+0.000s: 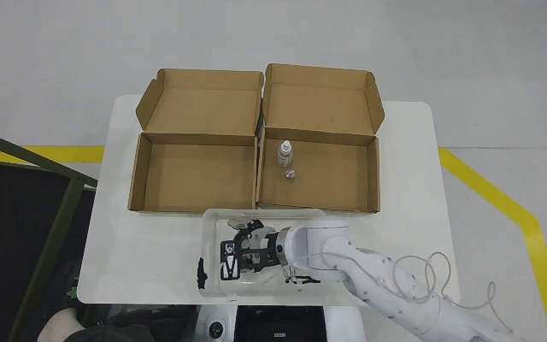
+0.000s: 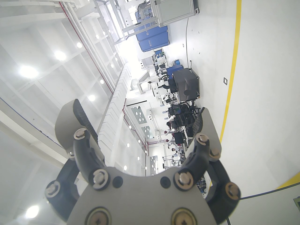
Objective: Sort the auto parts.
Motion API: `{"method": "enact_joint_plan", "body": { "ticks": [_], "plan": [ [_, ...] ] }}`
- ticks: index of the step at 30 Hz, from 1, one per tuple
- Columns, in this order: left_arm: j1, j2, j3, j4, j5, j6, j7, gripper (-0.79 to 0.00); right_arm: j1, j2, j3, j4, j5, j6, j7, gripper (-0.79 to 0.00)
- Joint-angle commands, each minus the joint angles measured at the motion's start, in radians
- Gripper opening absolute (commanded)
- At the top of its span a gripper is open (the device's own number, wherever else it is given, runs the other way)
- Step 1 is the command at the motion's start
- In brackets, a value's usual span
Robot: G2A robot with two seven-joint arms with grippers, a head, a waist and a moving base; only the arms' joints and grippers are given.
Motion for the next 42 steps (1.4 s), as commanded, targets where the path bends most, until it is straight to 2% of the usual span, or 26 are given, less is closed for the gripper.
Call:
{"method": "enact_joint_plan", "body": {
  "ticks": [1,5,19,42],
  "plan": [
    [0.000,0.000,0.000,0.000,0.000,0.000,0.000,0.000,0.002,-0.002,0.001,0.012,0.002,0.006,0.000,-0.206],
    [0.000,0.000,0.000,0.000,0.000,0.000,0.000,0.000,0.002,-0.005,0.006,0.029,0.004,0.011,0.002,-0.240],
    [0.000,0.000,0.000,0.000,0.000,0.000,0.000,0.000,-0.002,-0.009,0.021,0.064,0.000,0.015,0.026,-0.243],
    [0.000,0.000,0.000,0.000,0.000,0.000,0.000,0.000,0.031,-0.046,-0.023,0.154,-0.016,0.026,0.031,-0.289]
  ]
}}
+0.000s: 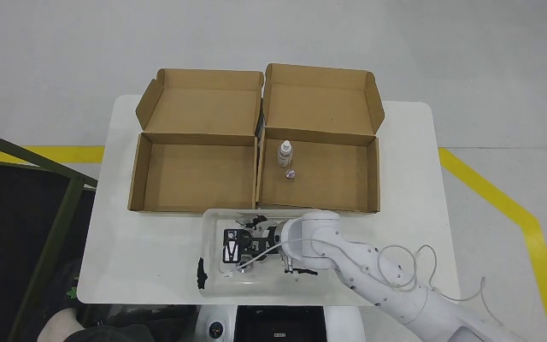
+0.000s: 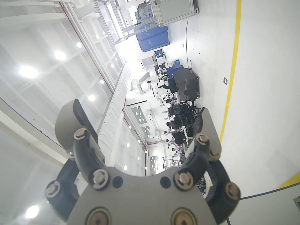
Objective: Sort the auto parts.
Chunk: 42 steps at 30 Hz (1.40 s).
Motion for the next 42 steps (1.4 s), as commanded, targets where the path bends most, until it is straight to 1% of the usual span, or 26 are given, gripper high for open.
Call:
{"method": "enact_joint_plan", "body": {
  "ticks": [1,2,4,7,11,13,14,27,42],
  "plan": [
    [0.000,0.000,0.000,0.000,0.000,0.000,0.000,0.000,0.002,-0.003,-0.002,0.006,0.001,-0.002,-0.001,-0.296],
    [0.000,0.000,0.000,0.000,0.000,0.000,0.000,0.000,0.002,-0.004,-0.002,0.009,0.002,-0.002,-0.001,-0.314],
    [0.000,0.000,0.000,0.000,0.000,0.000,0.000,0.000,0.002,-0.006,-0.003,0.012,0.005,-0.004,-0.004,-0.385],
    [0.000,0.000,0.000,0.000,0.000,0.000,0.000,0.000,0.002,-0.008,-0.001,0.016,0.010,-0.012,-0.012,-0.446],
    [0.000,0.000,0.000,0.000,0.000,0.000,0.000,0.000,0.002,-0.010,-0.002,0.011,0.007,-0.027,-0.017,-0.588],
    [0.000,0.000,0.000,0.000,0.000,0.000,0.000,0.000,0.002,-0.011,-0.001,0.010,0.009,-0.032,-0.023,-0.711],
    [0.000,0.000,0.000,0.000,0.000,0.000,0.000,0.000,0.001,-0.011,-0.001,0.010,0.011,-0.034,-0.026,-0.785],
    [0.000,0.000,0.000,0.000,0.000,0.000,0.000,0.000,-0.004,-0.016,0.020,0.016,0.062,-0.076,-0.097,-0.785],
    [0.000,0.000,0.000,0.000,0.000,0.000,0.000,0.000,-0.048,0.010,0.111,-0.069,0.098,-0.123,-0.147,-0.785]
  ]
}}
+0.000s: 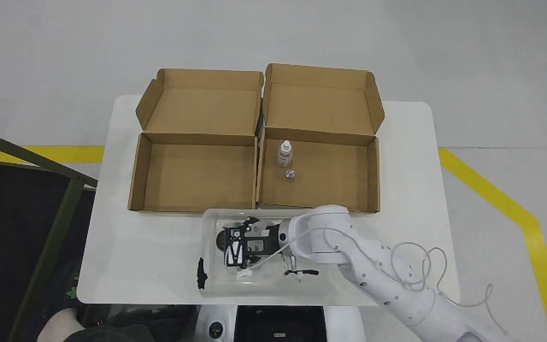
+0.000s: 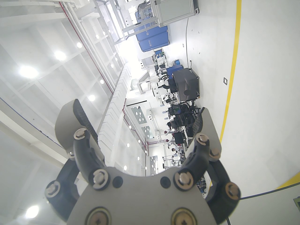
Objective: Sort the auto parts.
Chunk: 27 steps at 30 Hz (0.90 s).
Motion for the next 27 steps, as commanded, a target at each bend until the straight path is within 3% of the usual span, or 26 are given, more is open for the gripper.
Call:
{"method": "enact_joint_plan", "body": {
  "ticks": [1,13,27],
  "plan": [
    [0.000,0.000,0.000,0.000,0.000,0.000,0.000,0.000,-0.003,0.002,0.009,-0.008,0.003,-0.003,-0.005,-0.785],
    [0.000,0.000,0.000,0.000,0.000,0.000,0.000,0.000,0.016,0.001,0.038,-0.014,0.040,-0.009,-0.067,-0.785],
    [0.000,0.000,0.000,0.000,0.000,0.000,0.000,0.000,0.139,-0.037,0.024,0.076,0.106,0.033,-0.143,-0.785]
  ]
}}
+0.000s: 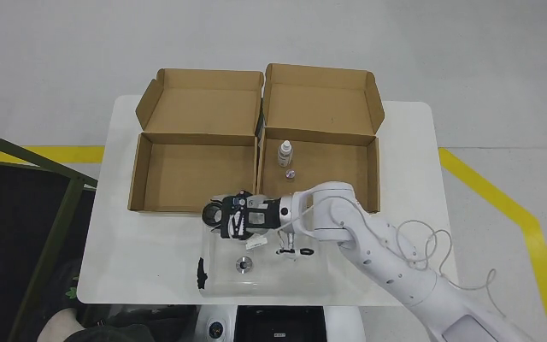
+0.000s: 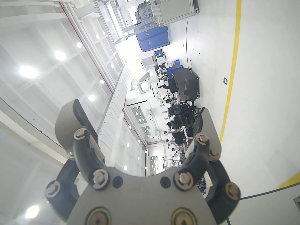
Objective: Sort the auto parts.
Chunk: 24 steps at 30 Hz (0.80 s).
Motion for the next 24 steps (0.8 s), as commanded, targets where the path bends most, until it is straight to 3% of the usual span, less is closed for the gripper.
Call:
{"method": "enact_joint_plan", "body": {
  "ticks": [1,24],
  "plan": [
    [0.000,0.000,0.000,0.000,0.000,0.000,0.000,0.000,0.022,-0.007,-0.003,0.024,0.005,0.015,-0.010,-0.785],
    [0.000,0.000,0.000,0.000,0.000,0.000,0.000,0.000,0.196,-0.097,-0.066,0.371,0.006,0.147,-0.143,-0.785]
  ]
}}
